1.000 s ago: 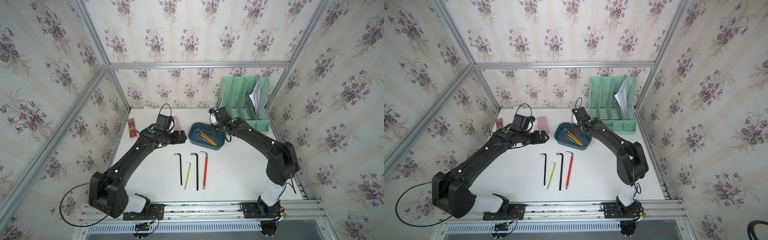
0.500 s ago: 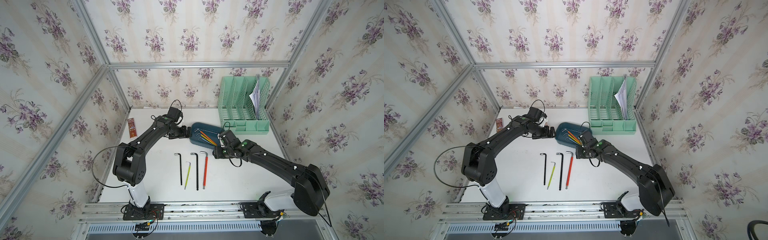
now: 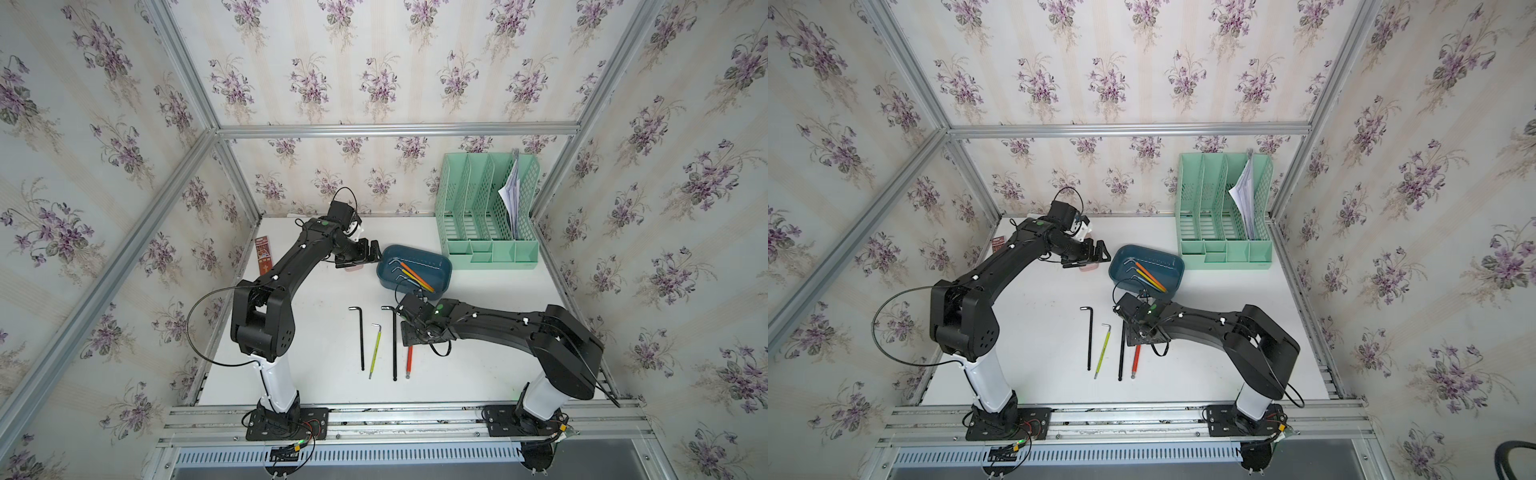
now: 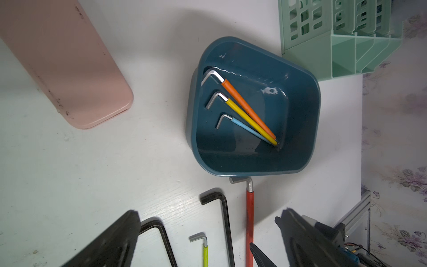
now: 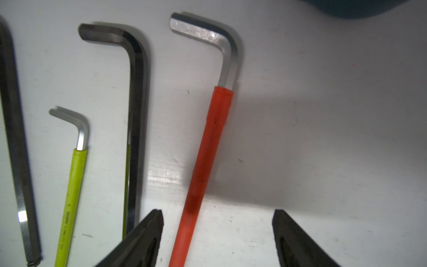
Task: Put the hex key on the desktop into the storage box
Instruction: Pick up the Allen key from the center of the board.
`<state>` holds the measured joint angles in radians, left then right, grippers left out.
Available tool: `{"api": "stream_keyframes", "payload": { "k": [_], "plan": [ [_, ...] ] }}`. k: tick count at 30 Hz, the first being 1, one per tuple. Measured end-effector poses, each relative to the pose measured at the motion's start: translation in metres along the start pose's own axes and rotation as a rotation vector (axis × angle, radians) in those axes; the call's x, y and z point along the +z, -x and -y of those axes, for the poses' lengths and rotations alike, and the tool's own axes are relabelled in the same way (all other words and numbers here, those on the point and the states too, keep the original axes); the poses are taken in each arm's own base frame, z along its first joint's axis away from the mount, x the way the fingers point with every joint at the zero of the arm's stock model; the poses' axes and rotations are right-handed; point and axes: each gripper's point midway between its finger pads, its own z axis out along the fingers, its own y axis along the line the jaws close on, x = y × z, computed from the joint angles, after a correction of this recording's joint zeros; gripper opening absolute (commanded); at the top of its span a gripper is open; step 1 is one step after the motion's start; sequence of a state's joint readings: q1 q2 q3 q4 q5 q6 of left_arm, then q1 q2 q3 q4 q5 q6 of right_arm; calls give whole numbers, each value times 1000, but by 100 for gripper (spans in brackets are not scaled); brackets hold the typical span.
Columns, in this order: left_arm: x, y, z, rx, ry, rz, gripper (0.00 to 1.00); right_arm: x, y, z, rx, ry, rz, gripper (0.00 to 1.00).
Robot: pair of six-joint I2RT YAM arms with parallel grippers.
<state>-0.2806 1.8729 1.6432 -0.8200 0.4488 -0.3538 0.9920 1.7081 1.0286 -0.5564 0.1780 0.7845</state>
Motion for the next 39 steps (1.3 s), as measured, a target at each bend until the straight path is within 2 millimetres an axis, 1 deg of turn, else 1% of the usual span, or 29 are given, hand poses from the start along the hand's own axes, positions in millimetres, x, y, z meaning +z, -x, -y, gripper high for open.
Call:
{"api": "stream_keyframes", "payload": {
  "k": [4, 7, 11, 14, 17, 19, 22, 24, 27, 33, 39],
  "plan": [
    [5, -12, -7, -4, 15, -38, 99, 12, -5, 2, -9, -40, -17, 79],
    [6, -15, -8, 11, 18, -46, 99, 16, -12, 9, -11, -66, -30, 80],
    [3, -13, -7, 29, 16, -38, 99, 15, -14, 17, -3, -77, -17, 81],
    [2, -12, -5, 36, 10, -35, 99, 12, -17, 28, 6, -92, -21, 81],
    [1, -11, -3, 43, 5, -34, 99, 5, -18, 39, 21, -101, -25, 80],
    [1, -12, -3, 44, 5, -35, 99, -1, -14, 41, 28, -89, -12, 80],
    [-1, -12, -3, 48, 4, -33, 99, -11, -5, 39, 32, -59, 13, 79],
    [-2, -12, -2, 52, 3, -32, 99, -17, 2, 34, 20, -33, 23, 79],
    [-2, -12, -2, 52, 2, -32, 99, -19, 10, 24, -1, -8, 22, 78],
    [-4, -12, -1, 61, 2, -28, 99, -6, 15, 12, -60, -6, -37, 74],
    [-8, -12, -1, 71, 7, -23, 99, 12, 8, 15, -89, -38, -105, 69]
  ]
}}
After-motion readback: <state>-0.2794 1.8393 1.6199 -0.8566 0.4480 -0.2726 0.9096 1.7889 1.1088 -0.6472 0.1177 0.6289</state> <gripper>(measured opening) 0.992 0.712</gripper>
